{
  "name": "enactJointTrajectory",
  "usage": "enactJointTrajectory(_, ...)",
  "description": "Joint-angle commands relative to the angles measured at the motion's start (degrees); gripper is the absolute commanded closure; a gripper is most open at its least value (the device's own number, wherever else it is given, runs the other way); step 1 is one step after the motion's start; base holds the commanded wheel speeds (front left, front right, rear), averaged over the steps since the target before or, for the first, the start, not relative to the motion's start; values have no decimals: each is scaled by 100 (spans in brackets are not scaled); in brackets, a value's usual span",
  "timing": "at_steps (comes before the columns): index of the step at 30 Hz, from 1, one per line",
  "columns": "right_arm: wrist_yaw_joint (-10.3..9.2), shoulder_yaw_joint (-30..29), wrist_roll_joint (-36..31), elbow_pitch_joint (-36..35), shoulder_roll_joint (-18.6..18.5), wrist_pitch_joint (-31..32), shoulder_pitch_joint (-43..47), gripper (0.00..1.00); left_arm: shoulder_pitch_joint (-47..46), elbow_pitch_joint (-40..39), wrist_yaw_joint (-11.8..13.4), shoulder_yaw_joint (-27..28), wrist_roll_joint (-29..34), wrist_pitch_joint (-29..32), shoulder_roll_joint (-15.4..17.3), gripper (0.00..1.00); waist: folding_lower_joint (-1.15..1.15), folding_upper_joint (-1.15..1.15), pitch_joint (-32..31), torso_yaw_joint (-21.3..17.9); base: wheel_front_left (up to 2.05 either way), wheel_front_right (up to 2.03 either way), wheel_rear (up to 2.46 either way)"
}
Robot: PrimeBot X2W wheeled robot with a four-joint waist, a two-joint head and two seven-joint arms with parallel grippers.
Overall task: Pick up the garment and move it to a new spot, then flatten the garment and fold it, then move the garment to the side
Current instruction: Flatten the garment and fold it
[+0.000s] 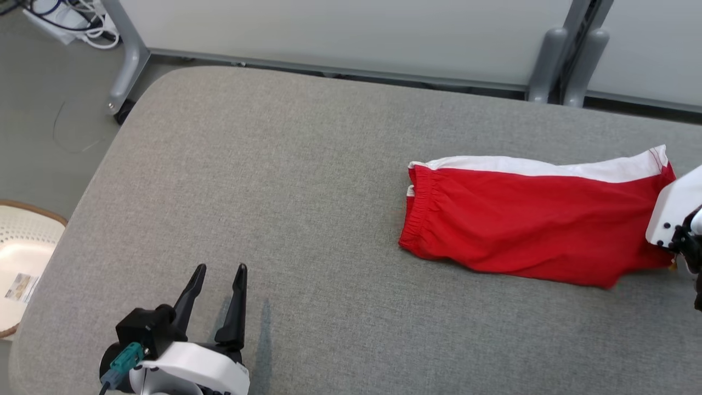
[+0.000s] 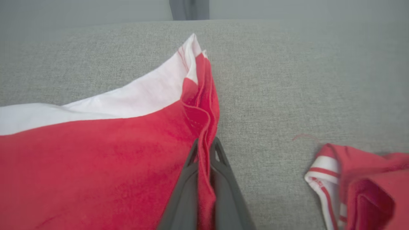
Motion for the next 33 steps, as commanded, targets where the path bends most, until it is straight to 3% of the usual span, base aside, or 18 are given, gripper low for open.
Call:
enactJointTrajectory(1,-3,-52,-56,-31,-21,-64,102,100,74,-10,17,1,-23,20,38,0,0,0,-121,-78,0,0,0)
enactJointTrajectory(9,-2,-389,-527,-444,-56,-287,445,100,283,-58,68,-21,-92,77,91,0,0,0,-390,-279,0,0,0)
enactJointTrajectory(17,-1,-305,-908,-973,584,-214,415,100,326,-98,58,-88,-108,150,102,0,0,0,-550,-287,0,0,0)
enactJointTrajectory(22,-1,174,-809,-1073,1067,-122,302,100,370,-103,53,-120,-152,172,92,0,0,0,-604,-240,0,0,0)
enactJointTrajectory(27,-1,736,-326,-968,1244,-110,153,100,356,-67,24,-177,-175,190,62,0,0,0,-610,-143,0,0,0)
enactJointTrajectory(33,-1,2453,1349,-1087,1256,-43,232,100,172,36,-35,-217,-203,186,6,0,0,0,-607,91,0,0,0)
